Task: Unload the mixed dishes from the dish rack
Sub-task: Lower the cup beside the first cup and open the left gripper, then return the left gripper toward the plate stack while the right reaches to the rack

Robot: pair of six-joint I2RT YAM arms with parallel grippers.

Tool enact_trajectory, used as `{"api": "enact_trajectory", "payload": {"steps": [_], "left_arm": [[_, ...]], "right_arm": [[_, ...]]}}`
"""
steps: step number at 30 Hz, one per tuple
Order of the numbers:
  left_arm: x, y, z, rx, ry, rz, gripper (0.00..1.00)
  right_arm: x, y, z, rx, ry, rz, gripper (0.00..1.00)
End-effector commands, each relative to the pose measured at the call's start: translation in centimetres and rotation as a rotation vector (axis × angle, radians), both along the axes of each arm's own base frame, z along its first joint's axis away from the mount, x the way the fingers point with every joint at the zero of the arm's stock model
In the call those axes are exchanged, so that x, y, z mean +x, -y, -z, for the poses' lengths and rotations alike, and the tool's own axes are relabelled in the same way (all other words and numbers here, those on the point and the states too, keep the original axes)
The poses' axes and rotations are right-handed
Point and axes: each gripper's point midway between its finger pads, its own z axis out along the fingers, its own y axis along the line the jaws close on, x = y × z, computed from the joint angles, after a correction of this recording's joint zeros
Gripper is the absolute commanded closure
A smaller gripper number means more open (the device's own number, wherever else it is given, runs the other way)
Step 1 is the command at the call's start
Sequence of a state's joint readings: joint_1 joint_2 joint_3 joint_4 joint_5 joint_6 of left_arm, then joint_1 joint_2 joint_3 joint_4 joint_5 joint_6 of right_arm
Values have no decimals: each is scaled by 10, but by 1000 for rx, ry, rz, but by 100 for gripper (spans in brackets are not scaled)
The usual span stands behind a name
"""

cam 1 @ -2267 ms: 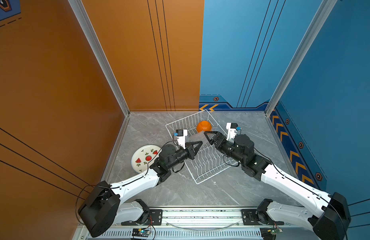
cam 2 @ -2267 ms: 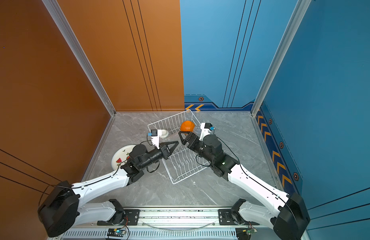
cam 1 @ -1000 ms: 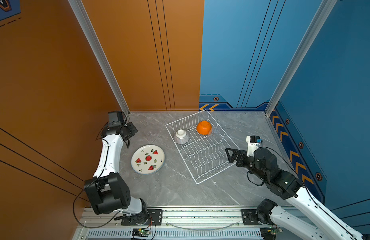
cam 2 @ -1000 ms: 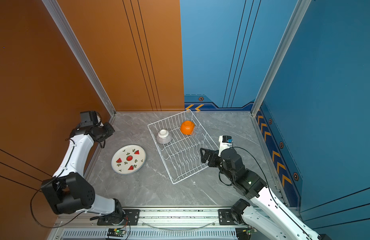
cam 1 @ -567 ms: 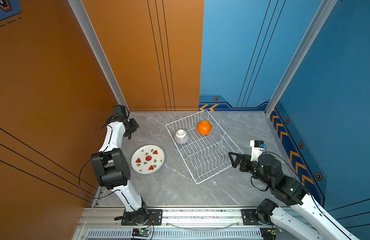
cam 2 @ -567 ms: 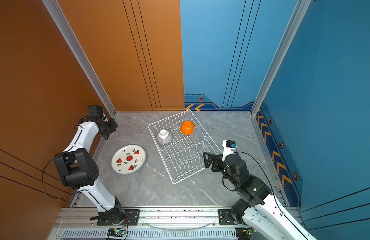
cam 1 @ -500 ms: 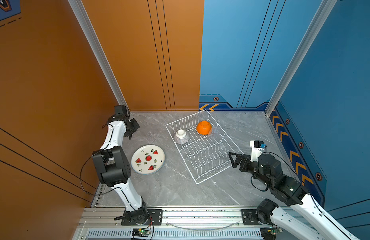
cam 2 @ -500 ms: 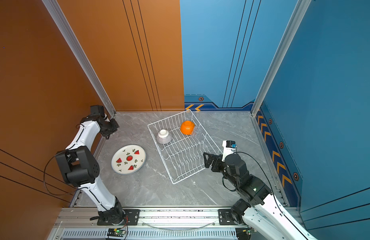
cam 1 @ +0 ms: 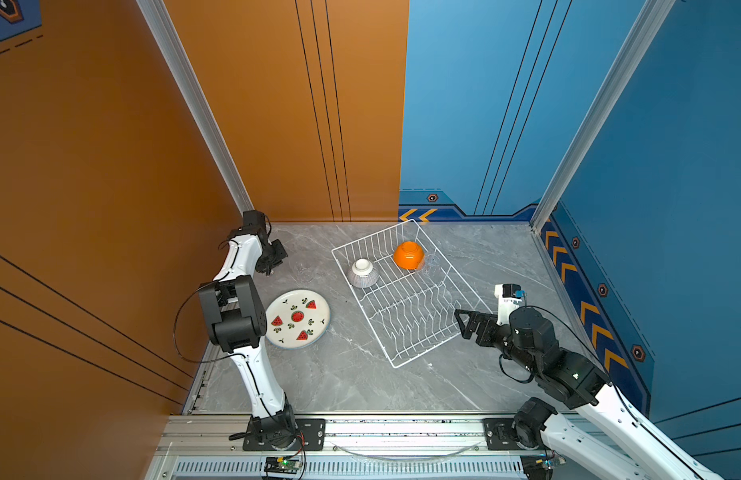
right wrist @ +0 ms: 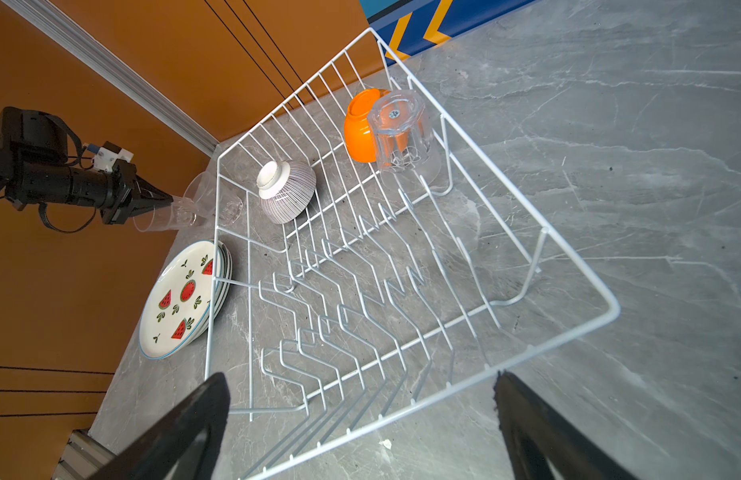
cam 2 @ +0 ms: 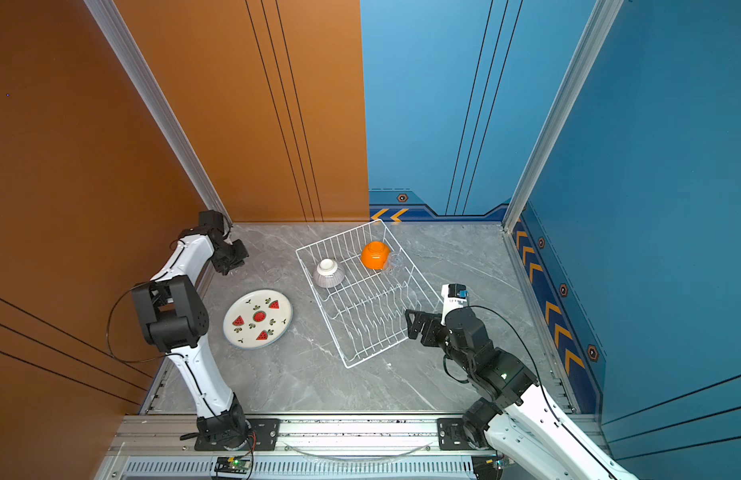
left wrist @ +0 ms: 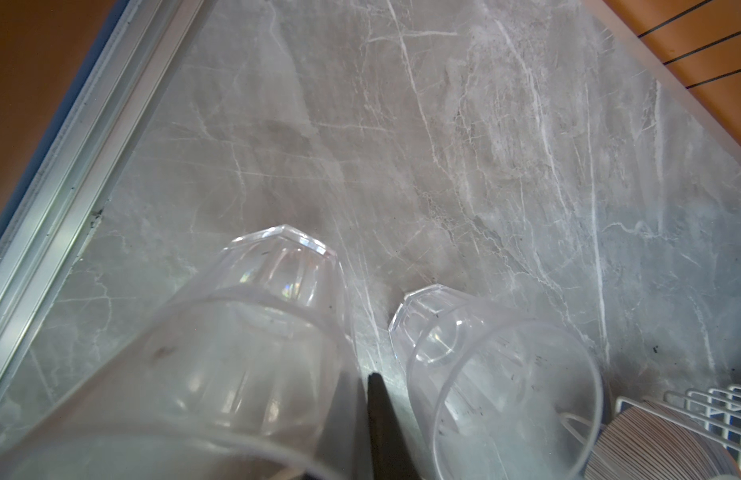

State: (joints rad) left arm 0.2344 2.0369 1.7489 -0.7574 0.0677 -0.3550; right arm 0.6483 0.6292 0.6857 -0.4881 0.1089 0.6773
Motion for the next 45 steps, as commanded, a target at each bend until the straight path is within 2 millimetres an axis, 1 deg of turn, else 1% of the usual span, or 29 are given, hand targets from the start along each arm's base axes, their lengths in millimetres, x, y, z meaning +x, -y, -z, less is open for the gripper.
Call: {"api": "enact_trajectory", "payload": {"steps": [1,5,7,8,9,10,11,14,16,17,20,24,26,29,31,33,36,38,41,43,45], "left_arm": [[-2,0,6,14,-40,16,100],[-1,2,15,9,-63,28,100],[0,5,16,8,-71,37,95],[0,5,17,9,-75,40,91],[0,6,17,9,-76,43,83],[1,7,16,10,-76,46,72],[1,7,15,14,-74,47,63],[3,8,9,15,-63,50,46],[2,9,2,16,-49,46,37],[2,8,-4,18,-40,42,26],[-6,6,-21,-1,-21,24,2],[-23,3,-45,8,16,-2,2],[-31,5,-54,-6,34,-11,2],[-45,15,-68,-60,65,-15,2],[-57,23,-81,-65,91,-3,2],[-71,34,-95,-64,123,19,2],[-95,60,-122,-73,212,77,2],[-117,78,-137,-57,274,115,2],[-149,104,-146,-52,365,164,2],[-170,119,-148,-72,417,185,2],[-190,133,-145,-98,457,197,2]], "right_arm": [[-1,4,10,-16,-28,15,0],[-1,4,14,-24,-35,15,0],[-1,5,15,-25,-38,20,0],[-1,5,15,-25,-38,21,0],[0,5,16,-25,-40,22,0],[0,6,16,-27,-40,23,0],[-1,6,16,-27,-40,23,0],[0,7,18,-29,-43,30,0],[1,8,19,-31,-44,33,0],[1,8,20,-32,-46,33,0],[1,7,20,-32,-47,28,0],[0,9,18,-30,-39,33,0],[0,9,17,-26,-35,32,0],[0,9,14,-23,-28,26,0],[-1,7,11,-16,-25,13,0],[-1,5,10,-15,-28,1,0],[1,3,13,-23,-41,-5,0],[4,0,15,-38,-59,-10,0],[11,-6,16,-61,-77,-22,0],[18,-6,16,-88,-83,-10,0],[27,-8,16,-117,-91,0,0]]}}
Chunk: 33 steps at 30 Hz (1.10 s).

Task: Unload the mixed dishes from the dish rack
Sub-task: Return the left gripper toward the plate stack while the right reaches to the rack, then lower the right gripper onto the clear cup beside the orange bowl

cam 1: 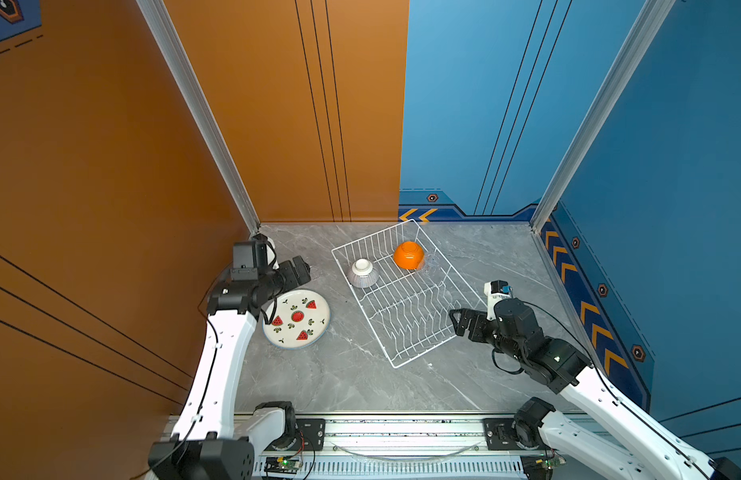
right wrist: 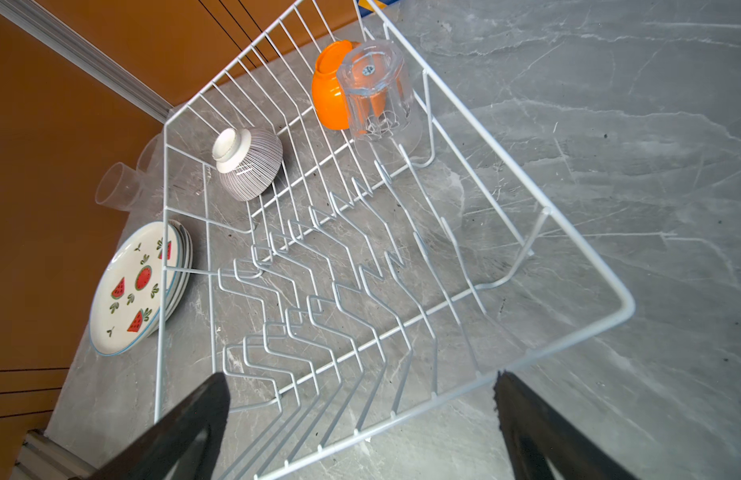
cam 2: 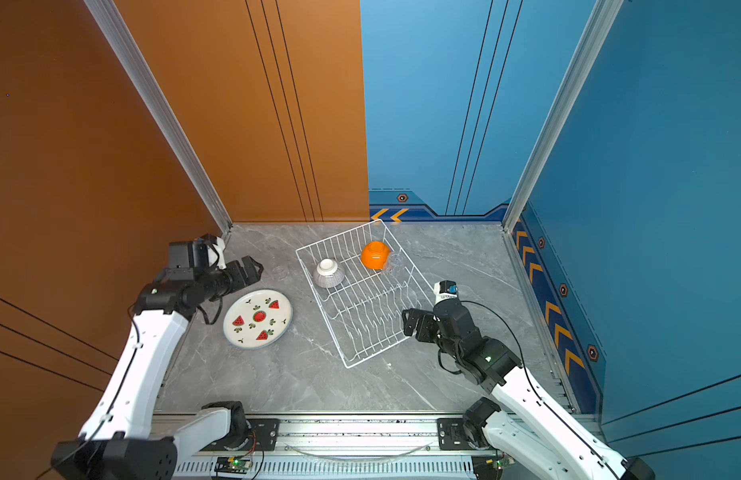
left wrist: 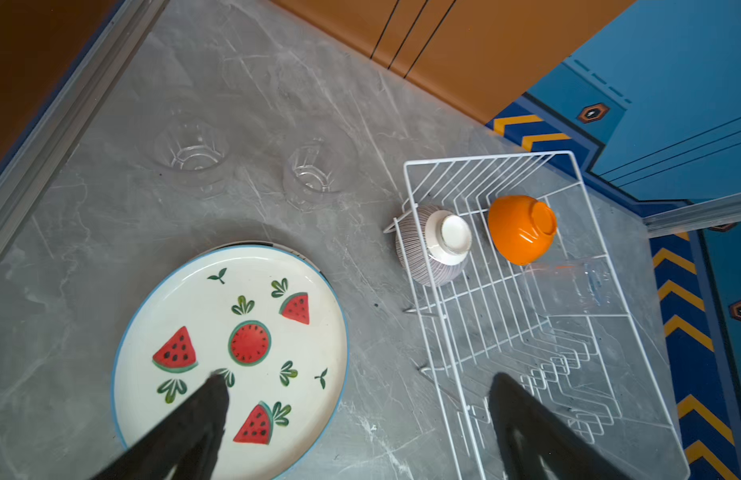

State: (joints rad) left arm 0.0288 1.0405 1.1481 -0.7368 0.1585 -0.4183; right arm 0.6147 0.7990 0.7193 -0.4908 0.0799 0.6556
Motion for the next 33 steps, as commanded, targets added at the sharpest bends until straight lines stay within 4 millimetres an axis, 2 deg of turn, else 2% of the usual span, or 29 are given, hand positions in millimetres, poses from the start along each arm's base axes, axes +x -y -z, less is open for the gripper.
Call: {"api": "enact_trajectory", "payload": {"steps": [1,7,12,15,19,22,27,33], "left_arm": [[-24,18,13,-57,45,11,2],[-63,43,10,-117,135,68,2],[-80,59,9,-193,167,107,2],[-84,67,13,-196,159,148,2],[-84,73,18,-176,144,180,2],[-82,76,23,-176,146,191,2],[-80,83,27,-213,162,210,2],[-82,81,33,-198,166,211,2]], "right_arm": [[15,-2,-12,-45,13,5,0],[58,-23,-16,-108,-6,0,0],[99,-38,-7,-112,-51,18,0],[120,-49,-4,-110,-76,13,0],[148,-49,0,-127,-87,55,0],[167,-50,13,-123,-124,62,0],[191,-54,37,-163,-159,52,1],[211,-60,53,-180,-158,63,7]]}}
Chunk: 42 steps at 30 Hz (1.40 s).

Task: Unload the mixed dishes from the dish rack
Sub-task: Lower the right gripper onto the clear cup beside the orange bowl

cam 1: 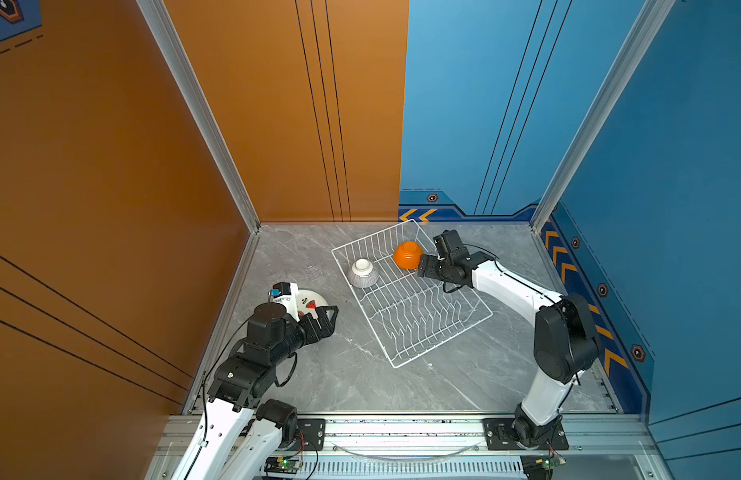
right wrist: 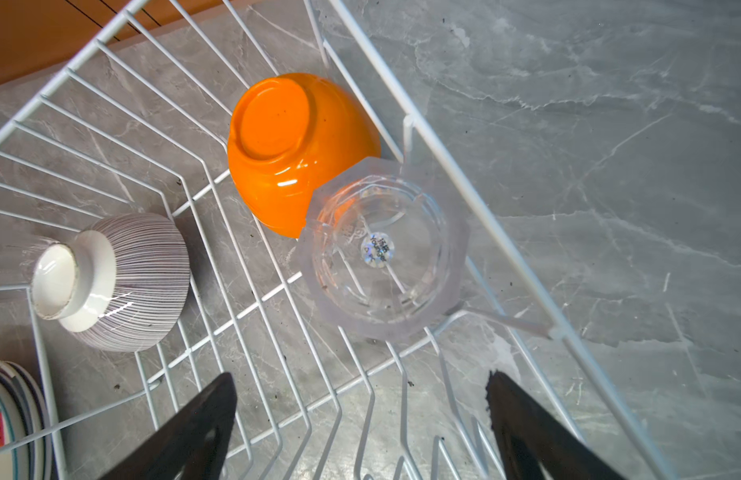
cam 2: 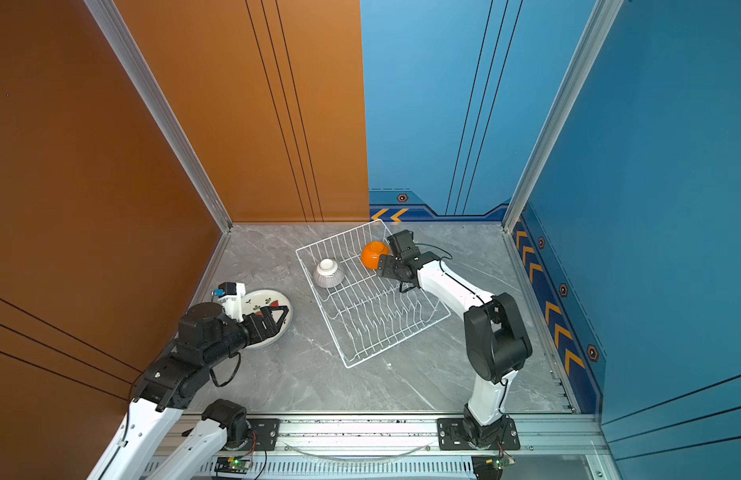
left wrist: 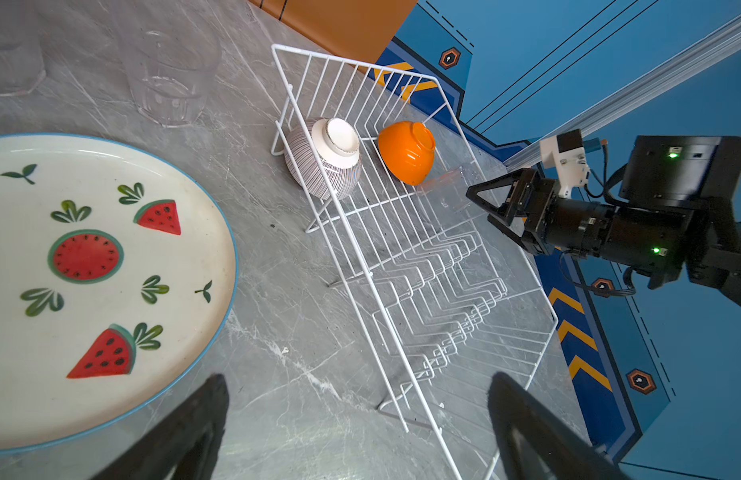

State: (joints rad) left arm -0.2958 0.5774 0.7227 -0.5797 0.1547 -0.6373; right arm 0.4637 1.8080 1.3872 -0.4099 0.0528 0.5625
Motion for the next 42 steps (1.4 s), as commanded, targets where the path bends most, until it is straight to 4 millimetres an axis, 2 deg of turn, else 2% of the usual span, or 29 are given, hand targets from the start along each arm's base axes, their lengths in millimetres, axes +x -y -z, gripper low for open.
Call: {"api": "enact_trajectory", "payload": {"steps": [1,14,23,32,42], "left_arm": [[0,2,-3,-6,33,12,2],[5,1,7,28,13,13,2],[13,7,17,0,-4,15,2],[18,6,19,25,-12,22,2],[17,5,25,27,-25,15,2]], "right_arm": [[17,-4,-10,-10,51,-6,9],[44,-1,4,-112,80,-11,10],[59,-2,7,-153,79,-15,11],[57,-1,17,-214,54,-21,19],[49,-32,11,-155,54,-93,26]]}}
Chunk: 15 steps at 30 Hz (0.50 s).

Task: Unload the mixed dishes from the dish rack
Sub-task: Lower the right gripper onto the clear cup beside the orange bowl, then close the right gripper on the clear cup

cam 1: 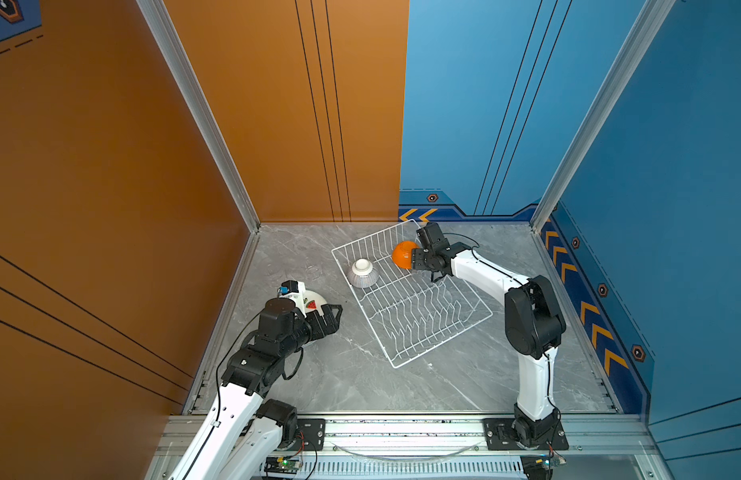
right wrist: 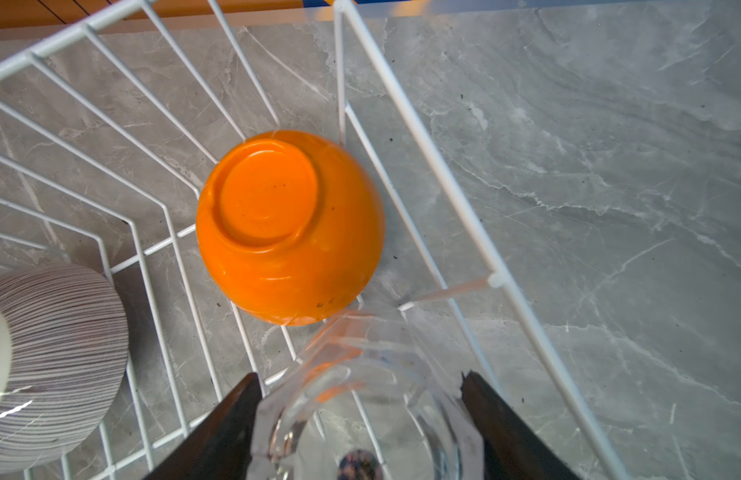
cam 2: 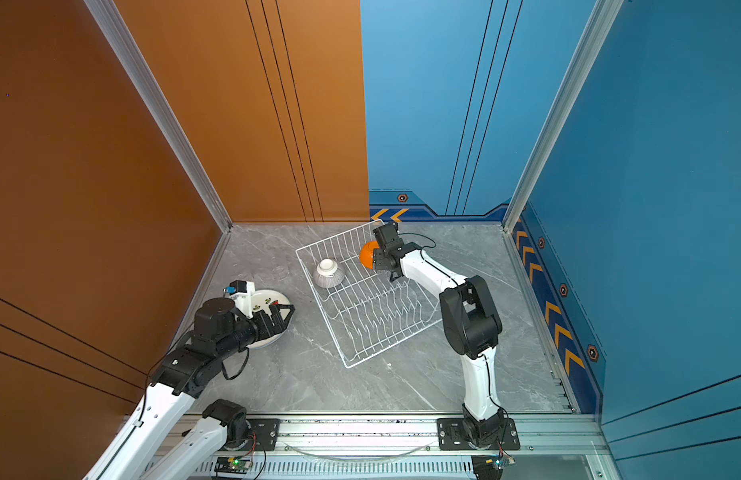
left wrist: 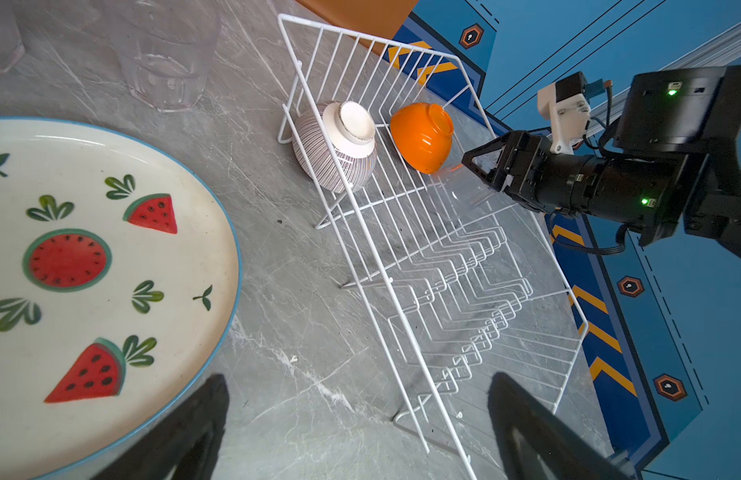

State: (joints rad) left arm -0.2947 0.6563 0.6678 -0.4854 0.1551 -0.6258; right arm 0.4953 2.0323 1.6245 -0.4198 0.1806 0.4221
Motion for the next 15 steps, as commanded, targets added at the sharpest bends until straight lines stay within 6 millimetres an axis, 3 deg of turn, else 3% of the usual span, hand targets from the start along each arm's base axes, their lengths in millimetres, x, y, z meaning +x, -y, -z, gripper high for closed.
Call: {"api": "enact_trajectory", "payload": {"steps": [1,15], "left_arm": [[0,0,1,6,9,10,2],[2,0,10,9,-9,10,2]], "right_arm": [[-3,-12,-3,24,-18,-30,26],[-5,-15,0,-19,-13,-36,30]]}}
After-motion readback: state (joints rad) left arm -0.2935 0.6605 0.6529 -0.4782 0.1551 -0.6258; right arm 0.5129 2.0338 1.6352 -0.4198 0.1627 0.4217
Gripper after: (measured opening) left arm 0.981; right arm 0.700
